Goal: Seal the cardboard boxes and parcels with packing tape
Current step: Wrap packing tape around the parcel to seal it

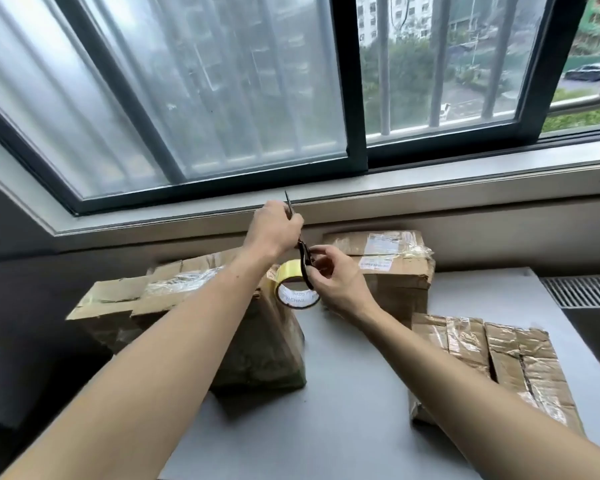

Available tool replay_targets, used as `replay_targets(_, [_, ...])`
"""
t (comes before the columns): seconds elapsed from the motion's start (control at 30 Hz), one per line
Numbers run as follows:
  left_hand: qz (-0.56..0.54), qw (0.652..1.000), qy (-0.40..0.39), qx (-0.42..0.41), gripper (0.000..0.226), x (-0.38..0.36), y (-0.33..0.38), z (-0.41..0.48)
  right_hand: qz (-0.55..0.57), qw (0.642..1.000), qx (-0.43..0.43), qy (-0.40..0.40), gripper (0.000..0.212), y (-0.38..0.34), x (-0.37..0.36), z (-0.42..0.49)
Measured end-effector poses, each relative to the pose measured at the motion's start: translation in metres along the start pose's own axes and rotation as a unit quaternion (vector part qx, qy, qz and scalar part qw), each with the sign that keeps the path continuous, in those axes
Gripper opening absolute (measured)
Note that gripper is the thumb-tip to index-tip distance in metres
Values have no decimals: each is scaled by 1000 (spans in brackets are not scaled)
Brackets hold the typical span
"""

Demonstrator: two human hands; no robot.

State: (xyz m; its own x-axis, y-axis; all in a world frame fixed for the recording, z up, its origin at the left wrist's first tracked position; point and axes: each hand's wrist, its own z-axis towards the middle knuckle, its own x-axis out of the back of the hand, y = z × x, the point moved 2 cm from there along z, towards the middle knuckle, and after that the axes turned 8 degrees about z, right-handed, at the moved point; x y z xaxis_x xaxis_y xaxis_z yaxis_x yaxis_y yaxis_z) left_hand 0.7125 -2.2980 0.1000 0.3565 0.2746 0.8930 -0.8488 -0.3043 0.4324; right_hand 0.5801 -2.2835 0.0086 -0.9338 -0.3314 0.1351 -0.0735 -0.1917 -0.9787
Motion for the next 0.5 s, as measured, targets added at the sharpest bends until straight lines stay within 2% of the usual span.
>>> replay_targets(0.13, [-18,999,-36,-19,24,6,-16,-3,98,992,-70,-39,26,-9,-20,-5])
replay_targets(0.2, [-69,992,-103,-27,33,7,-23,0,161,980,-113,-41,24,-11,-27,-10])
replay_targets(0.27, [-97,980,-173,-28,51,8,-30,3,186,972,-140,-18,22,-13,-32,-15])
replay_targets(0.33, [-38,977,-198,-63,54,7,-39,9,203,966,-160,6,18,-15,-35,-23])
replay_targets(0.43, [90,957,-230,-150,30,-2,-48,23,214,961,-170,30,3,-20,-38,-38])
replay_targets(0.5, [140,933,-277,-183,26,-10,-48,31,246,950,-188,37,17,-22,-41,-49])
